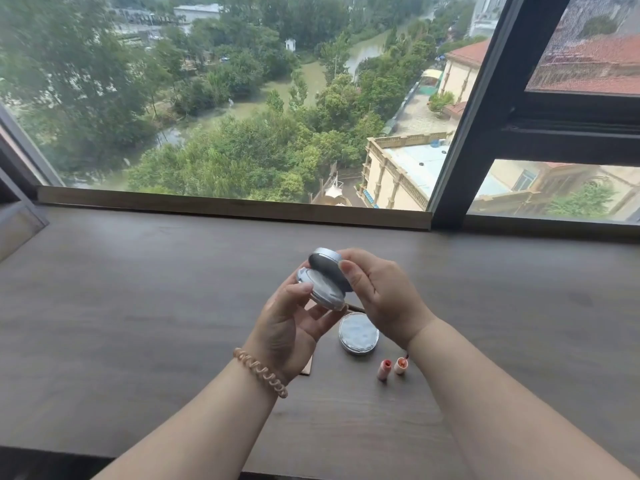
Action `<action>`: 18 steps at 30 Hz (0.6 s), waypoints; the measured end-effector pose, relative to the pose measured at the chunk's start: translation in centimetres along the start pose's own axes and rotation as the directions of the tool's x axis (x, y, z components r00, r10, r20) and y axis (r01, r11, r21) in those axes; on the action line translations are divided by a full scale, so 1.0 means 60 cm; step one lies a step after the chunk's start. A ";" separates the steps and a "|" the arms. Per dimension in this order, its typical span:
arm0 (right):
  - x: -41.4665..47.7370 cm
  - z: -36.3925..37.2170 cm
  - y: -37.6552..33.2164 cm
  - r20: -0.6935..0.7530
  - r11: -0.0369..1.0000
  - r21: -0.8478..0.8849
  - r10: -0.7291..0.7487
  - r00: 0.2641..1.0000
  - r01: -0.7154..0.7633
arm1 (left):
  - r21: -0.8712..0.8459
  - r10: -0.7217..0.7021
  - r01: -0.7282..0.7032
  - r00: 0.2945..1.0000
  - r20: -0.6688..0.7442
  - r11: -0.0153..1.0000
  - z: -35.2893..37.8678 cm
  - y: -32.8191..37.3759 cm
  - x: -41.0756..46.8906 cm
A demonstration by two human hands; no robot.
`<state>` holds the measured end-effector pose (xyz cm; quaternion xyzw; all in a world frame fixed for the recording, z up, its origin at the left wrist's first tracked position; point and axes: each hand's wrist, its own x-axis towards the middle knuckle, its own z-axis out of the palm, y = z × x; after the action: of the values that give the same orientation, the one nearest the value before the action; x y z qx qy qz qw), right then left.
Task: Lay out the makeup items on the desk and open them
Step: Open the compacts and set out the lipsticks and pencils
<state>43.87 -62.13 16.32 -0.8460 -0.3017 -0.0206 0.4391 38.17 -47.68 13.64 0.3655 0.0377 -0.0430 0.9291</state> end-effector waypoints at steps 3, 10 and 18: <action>-0.007 0.008 0.005 -0.007 0.977 0.208 0.050 0.999 -0.048 | -0.050 0.000 0.003 0.998 0.055 0.999 -0.005 -0.001 0.000; -0.001 0.012 0.026 0.002 0.971 0.223 0.082 0.997 -0.081 | 0.124 -0.192 0.189 0.981 0.015 0.974 -0.029 -0.001 -0.009; 0.014 0.023 0.065 0.138 0.977 0.054 0.196 0.971 -0.205 | 0.294 -0.249 0.320 0.935 -0.253 0.901 -0.049 -0.017 -0.009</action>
<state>46.31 -62.33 12.87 -0.8562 -0.2434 0.0901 0.4466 37.43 -46.38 10.83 0.5087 0.1805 -0.1459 0.8291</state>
